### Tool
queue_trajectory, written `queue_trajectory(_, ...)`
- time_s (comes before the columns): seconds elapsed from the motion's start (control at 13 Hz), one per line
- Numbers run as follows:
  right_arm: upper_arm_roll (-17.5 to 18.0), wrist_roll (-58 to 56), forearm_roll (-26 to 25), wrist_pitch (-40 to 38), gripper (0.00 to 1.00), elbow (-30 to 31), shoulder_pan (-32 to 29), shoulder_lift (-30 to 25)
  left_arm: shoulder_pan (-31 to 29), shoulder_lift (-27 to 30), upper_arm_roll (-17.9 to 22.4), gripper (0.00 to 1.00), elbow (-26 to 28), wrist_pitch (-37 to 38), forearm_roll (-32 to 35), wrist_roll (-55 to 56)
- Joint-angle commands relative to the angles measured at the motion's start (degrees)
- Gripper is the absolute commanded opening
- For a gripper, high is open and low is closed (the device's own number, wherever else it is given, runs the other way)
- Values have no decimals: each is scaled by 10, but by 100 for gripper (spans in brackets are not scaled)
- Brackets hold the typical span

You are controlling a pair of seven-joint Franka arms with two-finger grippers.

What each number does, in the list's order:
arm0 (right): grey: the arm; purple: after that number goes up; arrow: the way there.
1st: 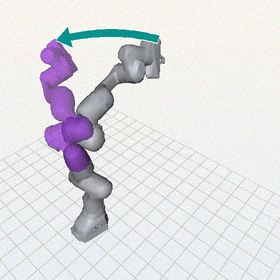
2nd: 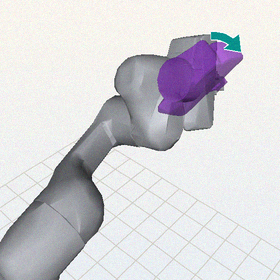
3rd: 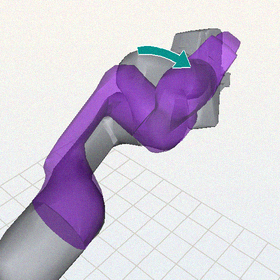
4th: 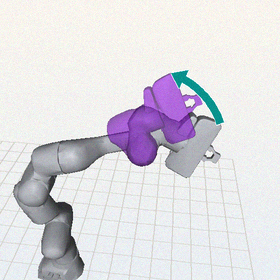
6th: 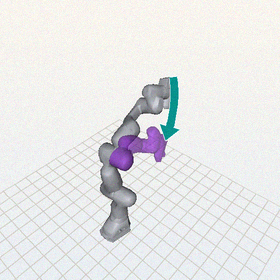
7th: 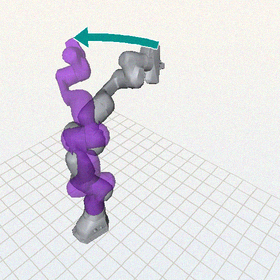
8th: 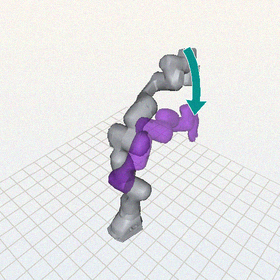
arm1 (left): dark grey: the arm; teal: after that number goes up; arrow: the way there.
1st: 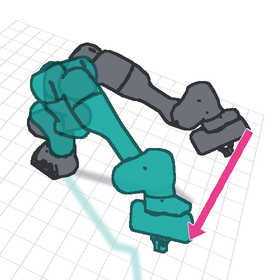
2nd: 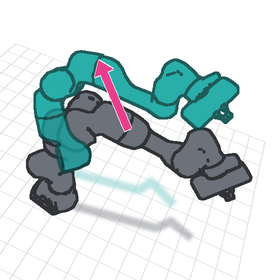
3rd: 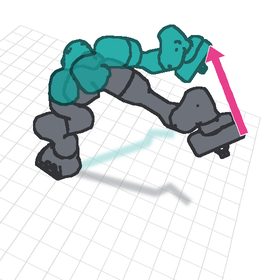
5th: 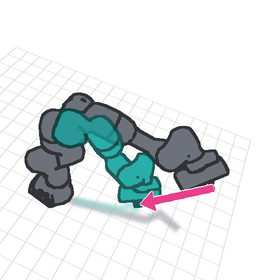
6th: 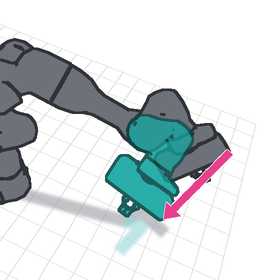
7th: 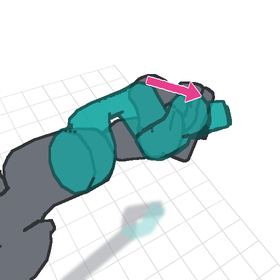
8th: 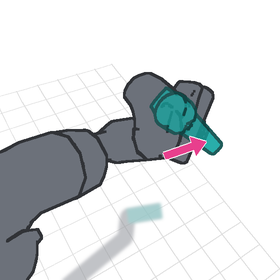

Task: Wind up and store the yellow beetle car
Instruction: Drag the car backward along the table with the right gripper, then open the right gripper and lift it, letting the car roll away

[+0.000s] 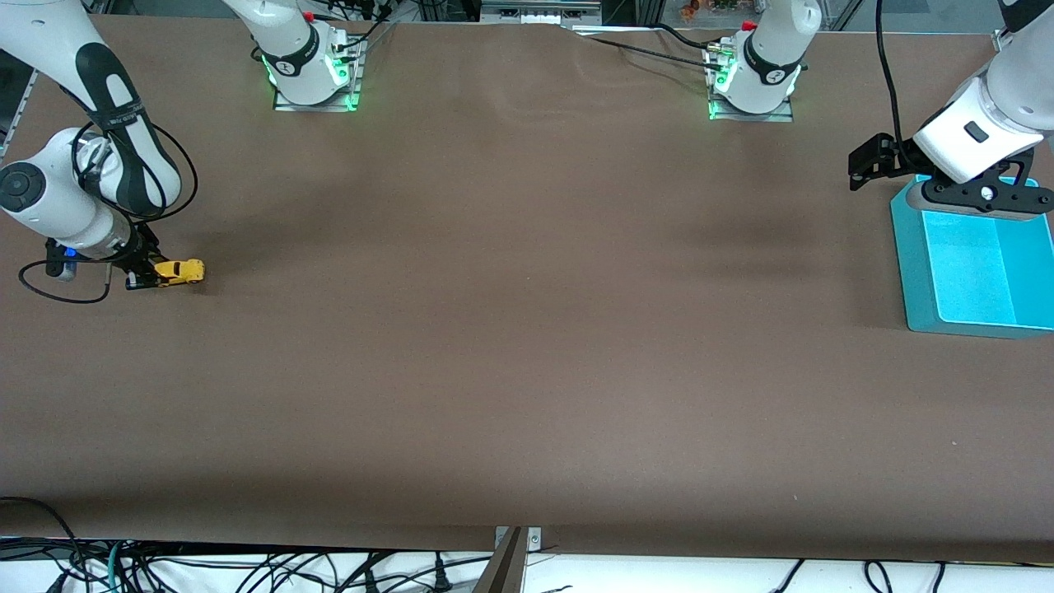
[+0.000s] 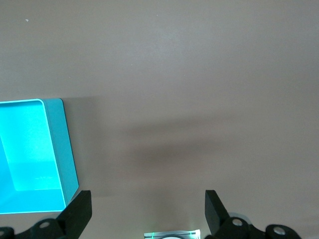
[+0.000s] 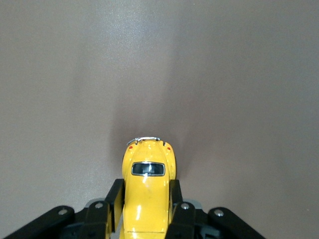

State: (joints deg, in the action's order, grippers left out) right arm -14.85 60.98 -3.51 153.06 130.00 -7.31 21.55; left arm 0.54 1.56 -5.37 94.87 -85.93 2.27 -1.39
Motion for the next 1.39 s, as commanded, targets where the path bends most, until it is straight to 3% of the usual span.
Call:
queue_trajectory(0.0, -5, -6, -5, 0, 47, 3, -10, 33, 1, -9, -2, 100, -18, 13, 12, -9)
queue_trajectory(0.08, -5, -3, -5, -2, 99, 3, -9, 23, 1, -9, -2, 100, -18, 13, 12, -8)
queue_trajectory(0.23, -5, -12, -7, -15, 100, 0, -9, 0, 1, -9, -2, 100, -18, 13, 12, -8)
queue_trajectory(0.62, -2, -3, -8, -166, 100, -79, -3, -41, 0, -9, -2, 100, -18, 13, 12, -9)
queue_trajectory(0.77, 1, 10, -9, -173, 100, -82, 18, -57, 0, -9, -2, 100, -18, 13, 12, -8)
queue_trajectory(1.16, 57, 41, -13, -280, 100, -87, 28, -143, -2, -9, -2, 100, -18, 19, 12, -9)
queue_trajectory(1.31, 75, 47, -5, -283, 100, -86, 28, -176, -2, -9, -2, 100, -18, 20, 12, -9)
